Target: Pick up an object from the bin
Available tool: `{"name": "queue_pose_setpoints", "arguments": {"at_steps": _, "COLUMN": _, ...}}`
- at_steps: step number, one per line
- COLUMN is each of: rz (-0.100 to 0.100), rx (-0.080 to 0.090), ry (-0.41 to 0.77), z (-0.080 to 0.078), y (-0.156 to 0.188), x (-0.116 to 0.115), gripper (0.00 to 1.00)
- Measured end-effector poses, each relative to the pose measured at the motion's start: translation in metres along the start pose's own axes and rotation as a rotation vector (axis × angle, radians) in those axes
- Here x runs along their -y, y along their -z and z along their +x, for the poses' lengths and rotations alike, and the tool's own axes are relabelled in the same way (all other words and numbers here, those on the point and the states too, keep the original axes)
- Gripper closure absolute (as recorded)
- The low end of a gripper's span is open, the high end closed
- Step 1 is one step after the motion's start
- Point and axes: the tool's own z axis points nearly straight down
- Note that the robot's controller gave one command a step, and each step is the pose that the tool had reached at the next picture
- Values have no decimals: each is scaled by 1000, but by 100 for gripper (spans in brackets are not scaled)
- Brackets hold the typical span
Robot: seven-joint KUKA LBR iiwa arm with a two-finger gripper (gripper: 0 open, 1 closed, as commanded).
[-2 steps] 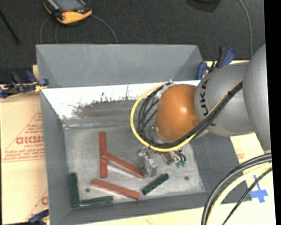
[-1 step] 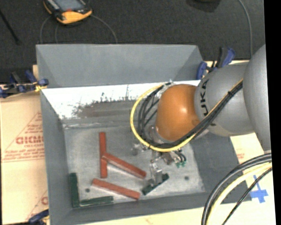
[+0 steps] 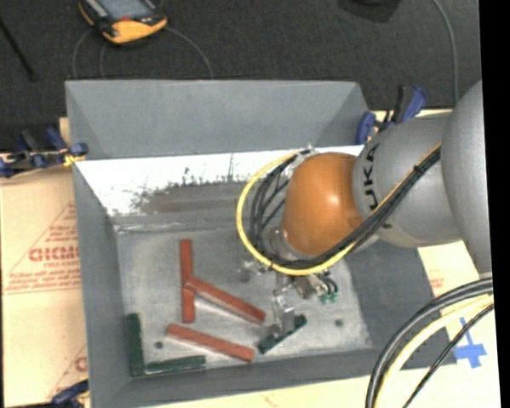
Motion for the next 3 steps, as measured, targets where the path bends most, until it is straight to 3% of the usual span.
{"name": "queue_pose_setpoints", "arguments": {"at_steps": 1, "rz": -3, "rx": 0, "ry": -93, "z": 43, "y": -21, "x": -62, "gripper": 100}}
{"name": "queue_pose_setpoints", "arguments": {"at_steps": 2, "rz": -3, "rx": 0, "ry": -92, "z": 43, "y": -21, "x": -62, "gripper": 100}}
{"name": "queue_pose_setpoints", "arguments": {"at_steps": 3, "rz": 1, "rx": 9, "ry": -121, "z": 48, "y": 179, "x": -30, "gripper": 100}}
